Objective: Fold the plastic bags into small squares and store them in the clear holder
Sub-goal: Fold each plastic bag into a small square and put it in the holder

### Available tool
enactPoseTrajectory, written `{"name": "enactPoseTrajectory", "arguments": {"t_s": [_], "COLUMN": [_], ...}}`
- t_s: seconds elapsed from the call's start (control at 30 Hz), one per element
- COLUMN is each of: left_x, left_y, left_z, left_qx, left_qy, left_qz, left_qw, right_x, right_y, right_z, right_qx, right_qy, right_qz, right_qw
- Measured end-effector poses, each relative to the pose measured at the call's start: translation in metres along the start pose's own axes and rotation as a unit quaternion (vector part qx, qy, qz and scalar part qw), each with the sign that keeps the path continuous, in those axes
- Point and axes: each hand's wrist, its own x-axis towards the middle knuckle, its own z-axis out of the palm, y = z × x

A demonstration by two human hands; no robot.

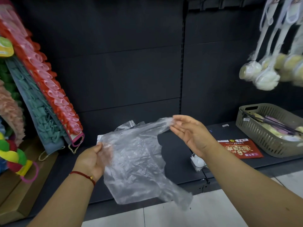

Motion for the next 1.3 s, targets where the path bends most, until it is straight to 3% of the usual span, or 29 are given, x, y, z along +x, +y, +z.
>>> {"name": "enactPoseTrajectory", "arguments": {"t_s": [0.17,0.3,0.43,0.57,0.8,1.03,1.17,1.3], "left_x": [0.0,-0.003,-0.006,-0.01,-0.009,-0.005,-0.003,-0.004], "left_y": [-0.012,-0.021,-0.021,-0.018,-0.018,-0.012,-0.003,-0.001], "left_z": [0.006,0.011,0.014,0.018,0.017,0.009,0.002,-0.001], "left_qx": [0.104,0.119,0.141,0.107,0.099,0.147,0.168,0.214], "left_qy": [0.019,0.022,0.032,0.006,0.04,0.082,0.089,0.1], "left_qz": [0.053,0.12,0.235,0.257,0.313,0.402,0.443,0.456], "left_qw": [0.993,0.985,0.961,0.96,0.944,0.9,0.876,0.858], "right_x": [0.003,0.002,0.001,0.001,0.003,0.002,0.002,0.004], "right_y": [0.013,0.014,0.005,-0.009,-0.007,-0.011,-0.01,-0.007], "right_z": [0.005,0.01,0.011,0.009,0.0,-0.001,-0.004,-0.006], "right_qx": [-0.064,-0.074,0.075,0.255,0.27,0.11,0.055,-0.096], "right_qy": [0.065,0.085,0.127,0.138,0.165,0.123,0.142,0.186], "right_qz": [-0.033,-0.066,-0.087,-0.037,-0.024,0.014,0.041,0.031], "right_qw": [0.995,0.991,0.985,0.956,0.948,0.986,0.987,0.977]}}
